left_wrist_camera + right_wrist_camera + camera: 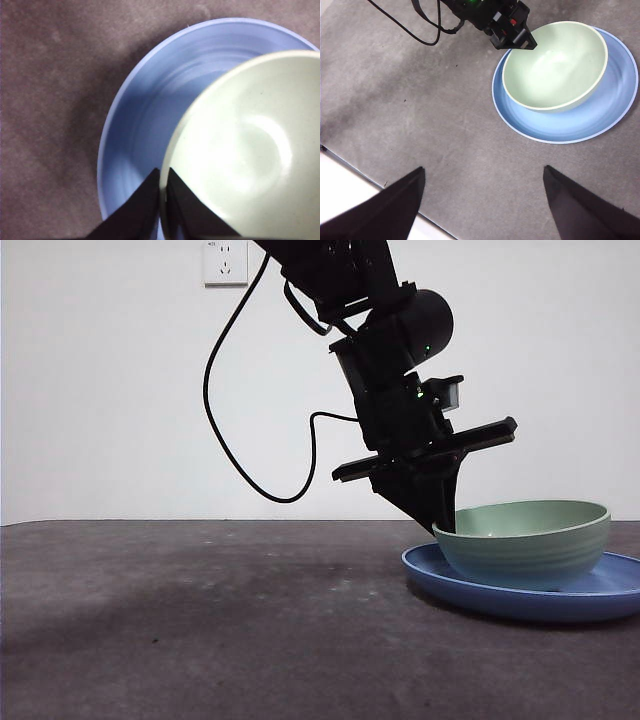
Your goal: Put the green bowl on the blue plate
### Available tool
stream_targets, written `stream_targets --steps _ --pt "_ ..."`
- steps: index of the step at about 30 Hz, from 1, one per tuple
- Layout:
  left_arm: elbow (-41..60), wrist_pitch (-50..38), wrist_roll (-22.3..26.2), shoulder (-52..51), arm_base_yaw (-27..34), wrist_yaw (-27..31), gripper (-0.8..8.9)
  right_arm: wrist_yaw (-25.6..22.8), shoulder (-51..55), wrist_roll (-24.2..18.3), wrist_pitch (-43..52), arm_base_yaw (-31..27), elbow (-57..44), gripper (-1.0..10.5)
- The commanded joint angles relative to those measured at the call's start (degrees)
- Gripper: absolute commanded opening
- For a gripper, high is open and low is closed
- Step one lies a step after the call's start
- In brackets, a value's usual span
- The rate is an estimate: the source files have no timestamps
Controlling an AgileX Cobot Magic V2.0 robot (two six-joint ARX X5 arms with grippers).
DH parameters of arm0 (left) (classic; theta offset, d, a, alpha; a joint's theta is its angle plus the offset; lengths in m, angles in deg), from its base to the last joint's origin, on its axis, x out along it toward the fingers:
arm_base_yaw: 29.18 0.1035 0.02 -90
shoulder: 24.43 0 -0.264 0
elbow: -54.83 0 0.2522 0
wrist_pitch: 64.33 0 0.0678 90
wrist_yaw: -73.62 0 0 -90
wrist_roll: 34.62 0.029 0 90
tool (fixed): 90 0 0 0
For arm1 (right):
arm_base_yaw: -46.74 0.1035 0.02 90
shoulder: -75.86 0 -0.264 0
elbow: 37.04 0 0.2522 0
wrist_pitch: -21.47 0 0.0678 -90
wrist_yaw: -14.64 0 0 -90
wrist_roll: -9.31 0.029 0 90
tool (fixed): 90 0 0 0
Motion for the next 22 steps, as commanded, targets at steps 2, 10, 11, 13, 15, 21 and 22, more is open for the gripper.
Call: stream_targets --steps 2,10,11,13,15,21,22 --pt "-1.84 0.09 -0.15 1.68 -0.94 0.15 0.1 -0.11 -0.13 0.57 0.15 0.22 1.22 3.8" --pt "-1.88 1.25 -0.15 1.68 -1.33 0.13 1.13 -0.13 -0.13 0.55 0.13 0.22 1.22 3.8" --pt "-1.88 1.53 -0.15 1.68 -1.33 0.13 1.4 -0.13 -0.13 0.55 0.13 0.22 1.22 3.8" --pt "-1.88 1.88 -0.15 1.64 -1.33 0.13 1.63 -0.17 -0.13 0.55 0.13 0.22 1.22 3.8" --pt "-1.99 2.25 -0.15 1.57 -1.33 0.13 1.63 -0.98 -0.13 0.55 0.13 0.22 1.22 3.8" --pt "-5.27 4.98 -0.15 1.29 -1.31 0.13 1.65 -1.49 -0.13 0.52 -0.13 0.22 1.22 3.8" --pt "-5.81 5.33 -0.15 1.07 -1.31 0.13 1.65 -1.51 -0.13 0.52 -0.13 0.22 1.22 3.8"
